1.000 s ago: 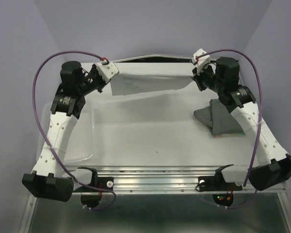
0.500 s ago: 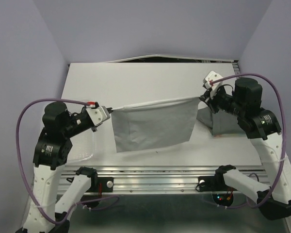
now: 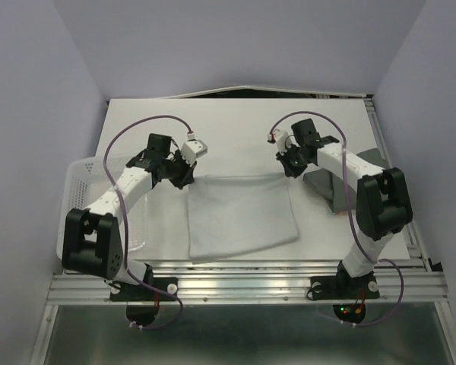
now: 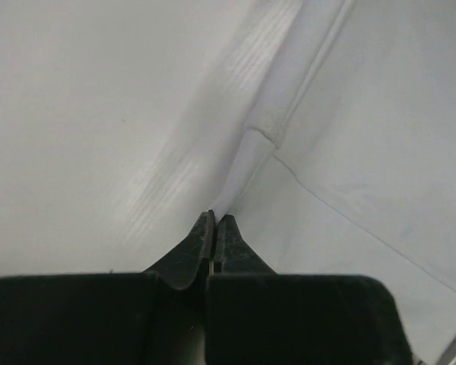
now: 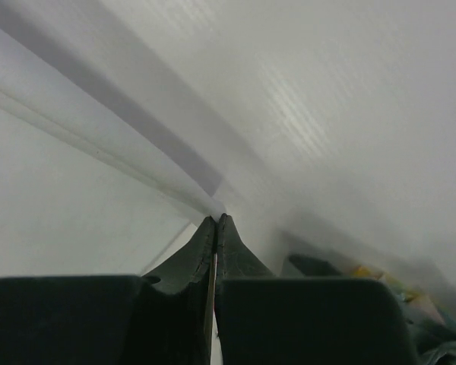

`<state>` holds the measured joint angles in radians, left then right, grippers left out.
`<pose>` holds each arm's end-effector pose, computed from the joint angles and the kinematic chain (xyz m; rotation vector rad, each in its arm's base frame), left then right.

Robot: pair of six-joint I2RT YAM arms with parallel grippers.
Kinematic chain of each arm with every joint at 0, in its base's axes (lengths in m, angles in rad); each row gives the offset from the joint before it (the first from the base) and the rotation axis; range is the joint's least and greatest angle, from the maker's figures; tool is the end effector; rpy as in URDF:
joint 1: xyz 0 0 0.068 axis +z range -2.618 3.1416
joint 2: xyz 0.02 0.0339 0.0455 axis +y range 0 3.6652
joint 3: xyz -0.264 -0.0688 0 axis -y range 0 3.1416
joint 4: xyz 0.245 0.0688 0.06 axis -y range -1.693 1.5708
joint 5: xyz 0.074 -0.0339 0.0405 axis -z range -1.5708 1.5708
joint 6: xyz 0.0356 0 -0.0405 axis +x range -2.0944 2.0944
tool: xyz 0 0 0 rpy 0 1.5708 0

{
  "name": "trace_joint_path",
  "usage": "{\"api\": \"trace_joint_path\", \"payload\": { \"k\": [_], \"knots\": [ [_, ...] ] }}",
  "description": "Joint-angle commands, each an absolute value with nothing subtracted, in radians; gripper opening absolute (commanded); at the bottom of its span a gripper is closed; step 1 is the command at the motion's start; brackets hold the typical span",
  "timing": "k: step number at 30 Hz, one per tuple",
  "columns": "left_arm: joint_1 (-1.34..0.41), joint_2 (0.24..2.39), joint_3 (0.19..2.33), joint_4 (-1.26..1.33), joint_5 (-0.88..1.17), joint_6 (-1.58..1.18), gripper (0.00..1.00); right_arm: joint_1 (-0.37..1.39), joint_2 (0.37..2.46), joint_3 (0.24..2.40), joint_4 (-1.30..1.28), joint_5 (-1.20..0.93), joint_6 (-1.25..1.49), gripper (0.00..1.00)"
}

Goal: Fold and stack the skirts
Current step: Flatten the skirt out

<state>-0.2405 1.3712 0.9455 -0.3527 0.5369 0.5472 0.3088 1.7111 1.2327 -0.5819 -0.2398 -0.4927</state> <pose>0.2774 -0.0868 0.2523 1.1000 1.9739 -0.4669 0.3357 0.1160 0.2206 -1.0903 2.3638 0.2498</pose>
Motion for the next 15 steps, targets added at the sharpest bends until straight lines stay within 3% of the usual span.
{"api": "trace_joint_path", "payload": {
  "k": [1,7,11,15],
  "knots": [
    [-0.236,1.504,1.077,-0.141,0.403,0.489,0.0,0.307,1.811,1.401,-0.425,-0.178,-0.476,0.01],
    [-0.232,1.735,1.227,-0.109,0.313,0.465,0.0,0.307,2.003,1.624,-0.419,-0.129,-0.407,0.05],
    [-0.227,1.838,1.331,-0.13,0.268,0.428,0.0,0.307,2.103,1.765,-0.436,-0.083,-0.364,0.01],
    [-0.209,1.809,1.361,-0.144,0.324,0.417,0.0,0.307,2.056,1.775,-0.44,-0.078,-0.371,0.01]
  ]
}}
